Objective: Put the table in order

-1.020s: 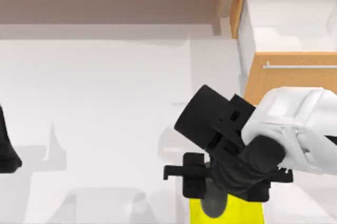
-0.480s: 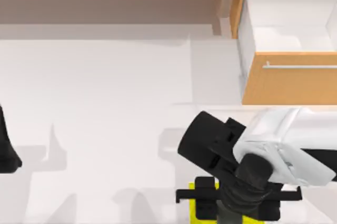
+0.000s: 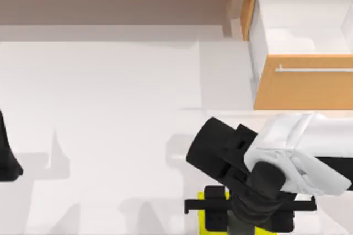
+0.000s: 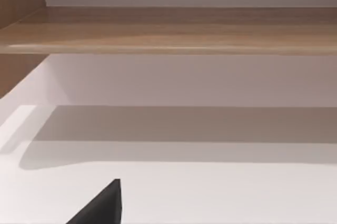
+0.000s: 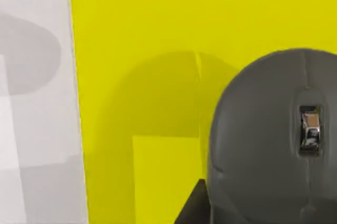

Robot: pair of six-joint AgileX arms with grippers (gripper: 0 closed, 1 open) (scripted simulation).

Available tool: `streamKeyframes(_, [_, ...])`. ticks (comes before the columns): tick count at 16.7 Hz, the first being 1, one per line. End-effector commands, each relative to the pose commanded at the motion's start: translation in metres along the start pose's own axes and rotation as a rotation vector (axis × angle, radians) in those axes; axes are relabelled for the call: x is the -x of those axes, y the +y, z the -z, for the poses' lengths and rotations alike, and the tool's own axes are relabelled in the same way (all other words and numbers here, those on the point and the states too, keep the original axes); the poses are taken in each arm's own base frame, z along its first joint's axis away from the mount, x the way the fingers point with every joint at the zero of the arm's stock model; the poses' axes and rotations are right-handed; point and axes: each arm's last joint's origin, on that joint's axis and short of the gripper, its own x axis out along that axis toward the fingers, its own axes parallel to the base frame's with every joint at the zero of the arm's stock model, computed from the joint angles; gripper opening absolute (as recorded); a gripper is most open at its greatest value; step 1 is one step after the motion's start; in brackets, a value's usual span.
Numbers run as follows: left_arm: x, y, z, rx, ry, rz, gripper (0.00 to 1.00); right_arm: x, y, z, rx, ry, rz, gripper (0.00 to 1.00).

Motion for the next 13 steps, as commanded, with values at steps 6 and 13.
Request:
streamKeyframes(6, [0.0000, 0.0000, 0.0000, 0.000, 0.000, 0.000, 1.00, 0.0000, 0.0000, 0.0000, 0.000, 0.000, 0.000, 0.75])
streamKeyframes(13, [0.0000, 0.0000, 0.0000, 0.000, 0.000, 0.000, 1.00, 0.0000, 0.0000, 0.0000, 0.000, 0.000, 0.000, 1.00])
